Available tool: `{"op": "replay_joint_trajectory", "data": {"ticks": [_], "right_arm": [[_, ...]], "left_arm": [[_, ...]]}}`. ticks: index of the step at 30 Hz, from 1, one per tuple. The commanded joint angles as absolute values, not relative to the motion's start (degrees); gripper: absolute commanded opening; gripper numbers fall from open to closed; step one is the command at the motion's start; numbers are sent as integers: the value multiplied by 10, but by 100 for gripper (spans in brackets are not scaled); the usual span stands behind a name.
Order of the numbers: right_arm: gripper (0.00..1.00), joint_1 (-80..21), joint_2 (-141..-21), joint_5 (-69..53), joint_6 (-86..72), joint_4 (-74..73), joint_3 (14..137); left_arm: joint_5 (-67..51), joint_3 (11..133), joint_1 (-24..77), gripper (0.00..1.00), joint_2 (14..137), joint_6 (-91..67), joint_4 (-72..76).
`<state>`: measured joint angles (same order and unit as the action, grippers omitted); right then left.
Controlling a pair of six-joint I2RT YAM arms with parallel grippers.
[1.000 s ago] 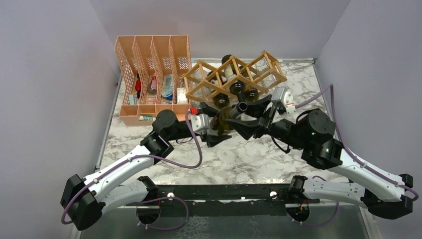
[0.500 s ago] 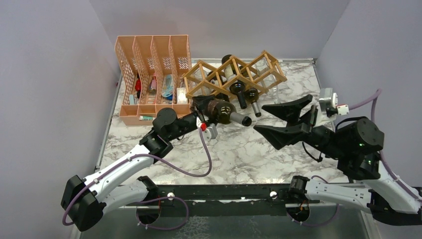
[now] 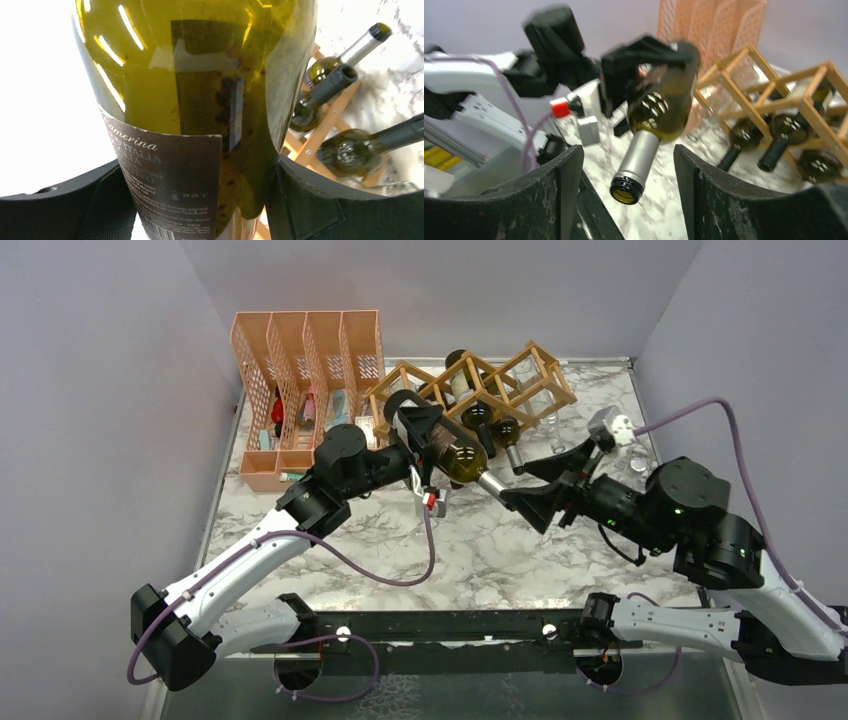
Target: Put the wine bottle on the wine rack
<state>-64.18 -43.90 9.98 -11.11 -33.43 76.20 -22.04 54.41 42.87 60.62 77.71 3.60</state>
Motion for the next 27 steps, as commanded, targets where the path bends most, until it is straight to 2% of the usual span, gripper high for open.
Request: {"op": "replay_joint_trajectory", "data": {"ticks": [1, 6, 13, 27], "right_arm": [[67, -646, -464, 164, -133, -406, 762], [67, -646, -470, 168, -146, -395, 748], [66, -646, -477, 265, -169, -394, 683], [62, -646, -549, 183, -192, -328, 650]], "left_arm": [[-200, 609, 430, 0, 619, 883, 10], [-190, 649, 430, 0, 648, 937, -42], [-213, 663, 430, 0, 663, 996, -63], [-248, 665, 430, 0, 671, 1083, -61]]}}
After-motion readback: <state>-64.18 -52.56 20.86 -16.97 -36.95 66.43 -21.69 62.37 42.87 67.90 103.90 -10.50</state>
